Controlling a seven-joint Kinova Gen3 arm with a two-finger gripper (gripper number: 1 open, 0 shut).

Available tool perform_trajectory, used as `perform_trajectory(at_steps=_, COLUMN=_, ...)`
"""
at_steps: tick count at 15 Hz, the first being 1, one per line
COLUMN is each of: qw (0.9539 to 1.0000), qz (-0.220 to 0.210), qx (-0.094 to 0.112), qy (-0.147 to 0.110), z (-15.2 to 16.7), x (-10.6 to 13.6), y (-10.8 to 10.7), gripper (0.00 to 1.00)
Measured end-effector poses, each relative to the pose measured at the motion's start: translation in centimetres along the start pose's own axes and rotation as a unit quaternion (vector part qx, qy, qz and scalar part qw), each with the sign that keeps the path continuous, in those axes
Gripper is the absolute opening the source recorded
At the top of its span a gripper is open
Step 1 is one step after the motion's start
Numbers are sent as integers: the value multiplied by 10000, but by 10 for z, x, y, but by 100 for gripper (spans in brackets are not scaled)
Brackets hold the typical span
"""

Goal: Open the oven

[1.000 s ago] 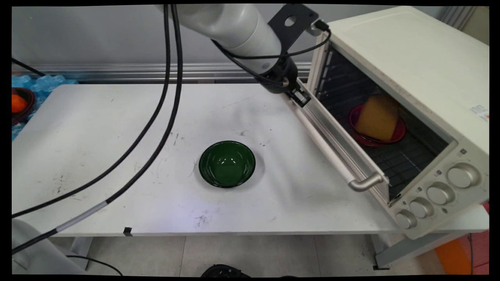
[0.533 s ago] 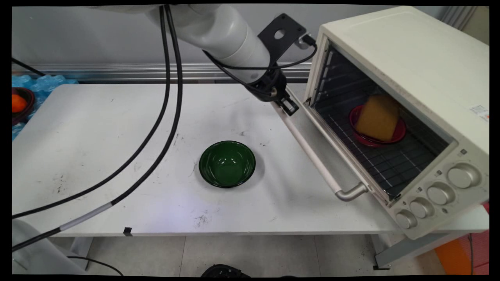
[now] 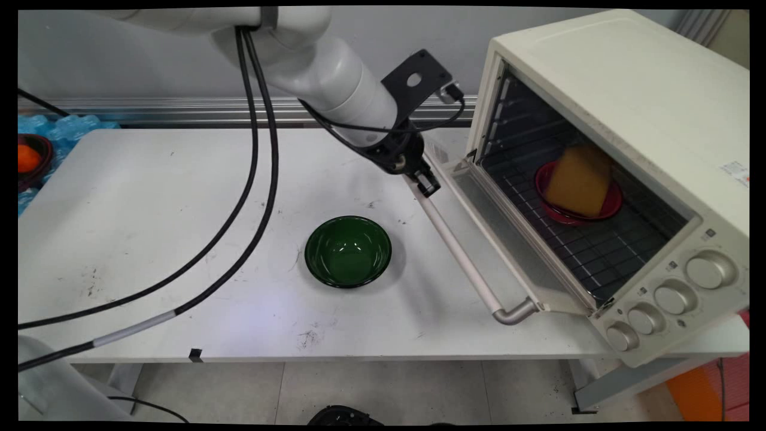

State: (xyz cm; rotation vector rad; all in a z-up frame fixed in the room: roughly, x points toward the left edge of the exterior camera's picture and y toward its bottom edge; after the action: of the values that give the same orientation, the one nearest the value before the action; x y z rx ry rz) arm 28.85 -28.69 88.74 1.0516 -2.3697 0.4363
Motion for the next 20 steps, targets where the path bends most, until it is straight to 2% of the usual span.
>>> perform_trajectory(at_steps=8, qw=9995, qz=259, qx=-190, qy=52, z=9, x=-26, y=-17, gripper=0)
perform_trajectory(at_steps=20, qw=9987, qz=348, qx=-365, qy=64, z=7, x=-74, y=-48, gripper=0)
